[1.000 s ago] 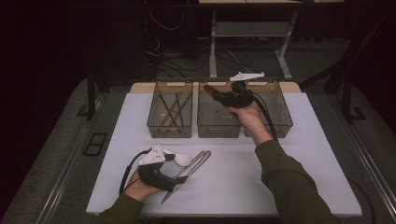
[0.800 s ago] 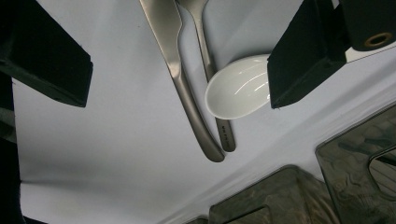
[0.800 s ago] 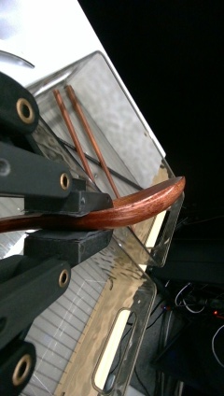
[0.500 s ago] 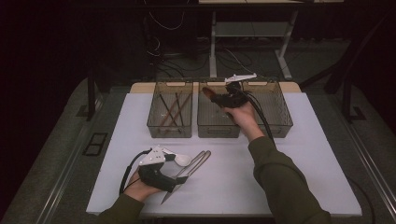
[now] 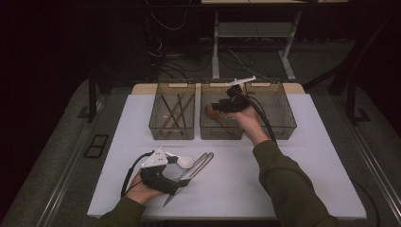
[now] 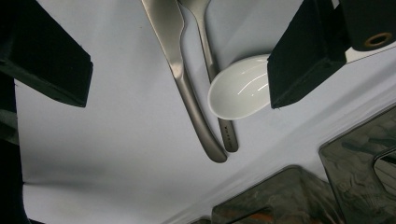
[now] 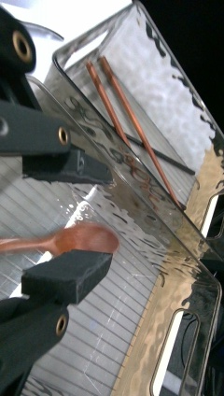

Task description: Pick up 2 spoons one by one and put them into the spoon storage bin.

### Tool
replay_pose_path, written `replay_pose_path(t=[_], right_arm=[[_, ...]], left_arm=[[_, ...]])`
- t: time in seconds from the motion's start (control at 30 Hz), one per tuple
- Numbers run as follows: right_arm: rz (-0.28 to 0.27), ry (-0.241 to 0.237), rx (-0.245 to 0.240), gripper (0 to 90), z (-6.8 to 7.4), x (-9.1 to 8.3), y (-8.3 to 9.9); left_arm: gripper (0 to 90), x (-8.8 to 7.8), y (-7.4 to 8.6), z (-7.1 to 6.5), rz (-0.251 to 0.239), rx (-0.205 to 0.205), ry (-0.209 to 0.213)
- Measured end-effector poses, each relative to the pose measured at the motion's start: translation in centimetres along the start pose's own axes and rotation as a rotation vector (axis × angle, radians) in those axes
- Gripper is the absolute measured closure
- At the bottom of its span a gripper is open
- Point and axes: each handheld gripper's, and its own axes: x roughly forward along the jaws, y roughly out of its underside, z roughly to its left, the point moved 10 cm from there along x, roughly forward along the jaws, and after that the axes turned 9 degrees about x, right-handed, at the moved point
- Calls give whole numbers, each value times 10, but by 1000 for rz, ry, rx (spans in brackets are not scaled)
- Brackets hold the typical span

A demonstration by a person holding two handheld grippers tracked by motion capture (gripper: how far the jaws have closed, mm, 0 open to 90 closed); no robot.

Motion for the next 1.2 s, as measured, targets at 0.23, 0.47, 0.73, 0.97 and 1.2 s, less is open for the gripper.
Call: replay_pose_path(t=[0.23, 0.47, 0.73, 0.97, 1.2], right_arm=[[-15, -67, -15, 423, 8, -24, 8], [-35, -110, -37, 341, 14, -47, 18], [-59, -82, -106, 239, 14, -68, 34], [-76, -107, -101, 191, 13, -85, 51], [-100, -104, -98, 172, 8, -104, 77]], left_arm=[[58, 0, 1, 0, 10, 6, 3], [58, 1, 1, -1, 11, 4, 0], [58, 1, 0, -2, 13, 6, 3], [58, 1, 0, -3, 13, 9, 4], [58, 0, -1, -2, 11, 9, 4]])
